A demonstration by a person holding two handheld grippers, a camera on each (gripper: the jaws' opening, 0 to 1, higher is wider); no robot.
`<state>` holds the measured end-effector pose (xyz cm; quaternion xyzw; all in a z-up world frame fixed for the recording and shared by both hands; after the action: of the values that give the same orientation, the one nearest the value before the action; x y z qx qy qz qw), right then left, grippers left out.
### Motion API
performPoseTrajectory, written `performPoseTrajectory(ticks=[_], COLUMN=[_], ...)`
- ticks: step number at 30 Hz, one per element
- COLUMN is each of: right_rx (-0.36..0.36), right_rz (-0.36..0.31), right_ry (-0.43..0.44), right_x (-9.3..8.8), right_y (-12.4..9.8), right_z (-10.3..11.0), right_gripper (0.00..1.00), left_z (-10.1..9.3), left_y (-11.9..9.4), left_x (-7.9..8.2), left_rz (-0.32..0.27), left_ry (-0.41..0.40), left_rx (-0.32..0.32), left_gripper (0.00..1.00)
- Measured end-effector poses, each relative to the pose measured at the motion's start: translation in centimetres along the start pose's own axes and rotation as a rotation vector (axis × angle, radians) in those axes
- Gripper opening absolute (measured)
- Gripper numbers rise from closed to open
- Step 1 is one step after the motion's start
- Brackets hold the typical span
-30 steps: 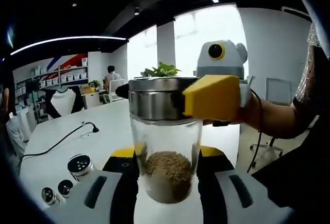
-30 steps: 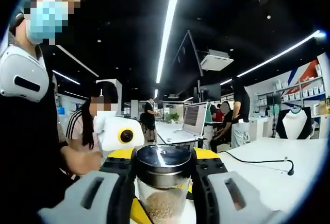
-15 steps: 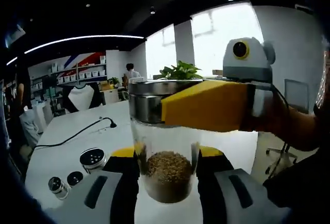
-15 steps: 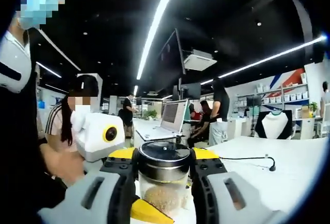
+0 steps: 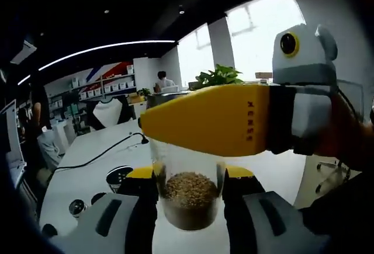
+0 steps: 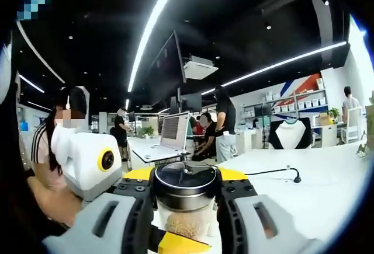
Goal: Rotate the seasoning bottle until the label or dispensing opening points toward the visible target arrow and the bottle remains upright within the marked orientation range
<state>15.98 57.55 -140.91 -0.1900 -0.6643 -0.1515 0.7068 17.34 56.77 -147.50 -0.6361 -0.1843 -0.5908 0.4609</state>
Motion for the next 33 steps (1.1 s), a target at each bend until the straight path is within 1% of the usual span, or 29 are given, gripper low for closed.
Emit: performPoseTrajectory(ticks=[2, 5, 7, 8, 9, 10, 11, 12, 13, 15, 18, 19, 23, 25, 26, 29, 30, 33], right_rx=[0.027, 0.089, 0.154, 0.174, 0.196, 0.242, 0.277, 0.288, 0.324, 0.367, 0.38, 0.38, 0.346, 0.308, 0.28, 0.259, 0.254, 0.238], right_rz=[0.001, 0.004, 0.013, 0.012, 0.007, 0.008, 0.004, 0.001, -0.006, -0.013, -0.015, -0.014, -0.025, -0.012, 0.005, 0.023, 0.036, 0.066], right_ry=[-0.004, -0.025, -0.058, -0.072, -0.074, -0.086, -0.086, -0.08, -0.071, -0.05, -0.044, -0.043, -0.025, -0.025, -0.039, -0.06, -0.079, -0.105], right_x=[0.1, 0.3, 0.4, 0.4, 0.6, 0.6, 0.7, 0.8, 0.9, 1.1, 1.3, 1.3, 1.6, 1.5, 1.3, 1.2, 1.1, 1.0], right_y=[-0.1, -0.4, -0.7, -0.8, -0.9, -1.0, -1.3, -1.3, -1.6, -1.9, -2.0, -2.0, -1.9, -1.7, -1.5, -1.3, -1.3, -1.1], right_z=[0.0, -0.2, 0.2, 0.3, 0.4, 0.7, 0.8, 0.8, 0.9, 0.7, 0.7, 0.8, 0.8, 0.6, 0.6, 0.8, 0.9, 1.1], right_gripper=[0.38, 0.38, 0.38, 0.38, 0.38, 0.38, 0.38, 0.38, 0.38, 0.38, 0.38, 0.38, 0.38, 0.38, 0.38, 0.38, 0.38, 0.38], left_z=[-0.3, -0.7, -1.0, -1.2, -1.5, -1.7, -2.0, -2.1, -2.2, -2.3, -2.4, -2.3, -2.2, -2.0, -1.8, -1.6, -1.6, -1.5], left_y=[-0.2, -0.5, -0.7, -0.7, -0.9, -1.0, -1.1, -1.2, -1.4, -1.5, -1.5, -1.5, -1.5, -1.3, -1.2, -1.2, -1.2, -1.2], left_x=[0.3, 0.6, 0.7, 0.8, 1.0, 1.0, 1.1, 1.2, 1.3, 1.5, 1.7, 1.7, 2.1, 2.0, 1.9, 1.8, 1.7, 1.6], left_rz=[-0.017, -0.035, -0.046, -0.054, -0.069, -0.075, -0.088, -0.098, -0.109, -0.119, -0.125, -0.125, -0.138, -0.133, -0.124, -0.116, -0.113, -0.1], left_ry=[-0.008, -0.003, -0.008, -0.011, -0.025, -0.036, -0.049, -0.063, -0.072, -0.079, -0.076, -0.07, -0.095, -0.099, -0.09, -0.082, -0.078, -0.051], left_rx=[-0.05, -0.096, -0.137, -0.155, -0.186, -0.211, -0.243, -0.264, -0.284, -0.3, -0.301, -0.291, -0.277, -0.253, -0.231, -0.215, -0.208, -0.178], left_gripper=[0.44, 0.44, 0.43, 0.43, 0.43, 0.43, 0.42, 0.42, 0.42, 0.41, 0.41, 0.41, 0.4, 0.4, 0.4, 0.4, 0.4, 0.4])
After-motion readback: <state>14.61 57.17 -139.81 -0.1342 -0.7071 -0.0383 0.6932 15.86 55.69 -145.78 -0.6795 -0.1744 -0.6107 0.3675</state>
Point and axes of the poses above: the point that each gripper's makers call its tool centre point, and the gripper's own axes: y roughly forward along the fingers, z roughly to its left, x roughly out of its top, the point moved 1 cm from there along -y, roughly backward along the fingers, and after that the axes turned 10 degrees about z, right-handed, at the moved point
